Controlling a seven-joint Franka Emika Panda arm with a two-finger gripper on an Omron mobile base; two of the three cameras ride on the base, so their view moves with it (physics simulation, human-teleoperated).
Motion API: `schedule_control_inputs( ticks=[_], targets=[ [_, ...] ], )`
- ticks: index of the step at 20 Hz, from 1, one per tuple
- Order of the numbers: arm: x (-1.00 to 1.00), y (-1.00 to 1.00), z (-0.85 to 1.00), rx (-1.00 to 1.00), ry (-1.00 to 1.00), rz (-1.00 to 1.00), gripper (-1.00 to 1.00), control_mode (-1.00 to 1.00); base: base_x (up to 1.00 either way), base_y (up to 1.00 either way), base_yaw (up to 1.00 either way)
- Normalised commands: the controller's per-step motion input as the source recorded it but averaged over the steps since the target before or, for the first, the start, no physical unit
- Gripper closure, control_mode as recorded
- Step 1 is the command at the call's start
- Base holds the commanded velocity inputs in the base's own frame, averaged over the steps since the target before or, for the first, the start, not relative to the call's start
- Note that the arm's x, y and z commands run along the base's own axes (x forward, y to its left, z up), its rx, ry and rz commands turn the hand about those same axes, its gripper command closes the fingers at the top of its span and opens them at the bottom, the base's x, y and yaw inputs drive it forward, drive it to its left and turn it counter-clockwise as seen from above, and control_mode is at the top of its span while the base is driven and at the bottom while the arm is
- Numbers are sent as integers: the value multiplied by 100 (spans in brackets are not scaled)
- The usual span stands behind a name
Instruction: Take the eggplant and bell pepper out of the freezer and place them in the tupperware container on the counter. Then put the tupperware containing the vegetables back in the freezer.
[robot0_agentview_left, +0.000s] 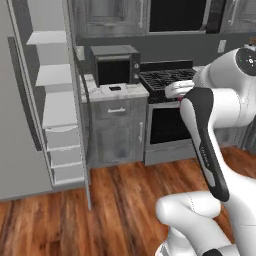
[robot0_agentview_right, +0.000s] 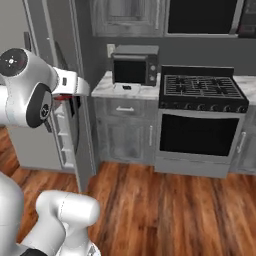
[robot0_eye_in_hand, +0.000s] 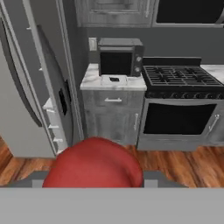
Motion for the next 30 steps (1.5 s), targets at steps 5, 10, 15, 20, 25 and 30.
schedule_control_inputs(
  ticks=[5,10,15,20,25,30],
  targets=[
    [0,0,0,0,0,0,100,100,79,-100,0],
    [0,0,0,0,0,0,100,100,97,-86,2],
    [0,0,0,0,0,0,100,100,100,-37,9],
    [0,0,0,0,0,0,100,100,22,56,25],
    [0,0,0,0,0,0,100,100,6,65,32],
    [0,0,0,0,0,0,100,100,69,14,23]
  ],
)
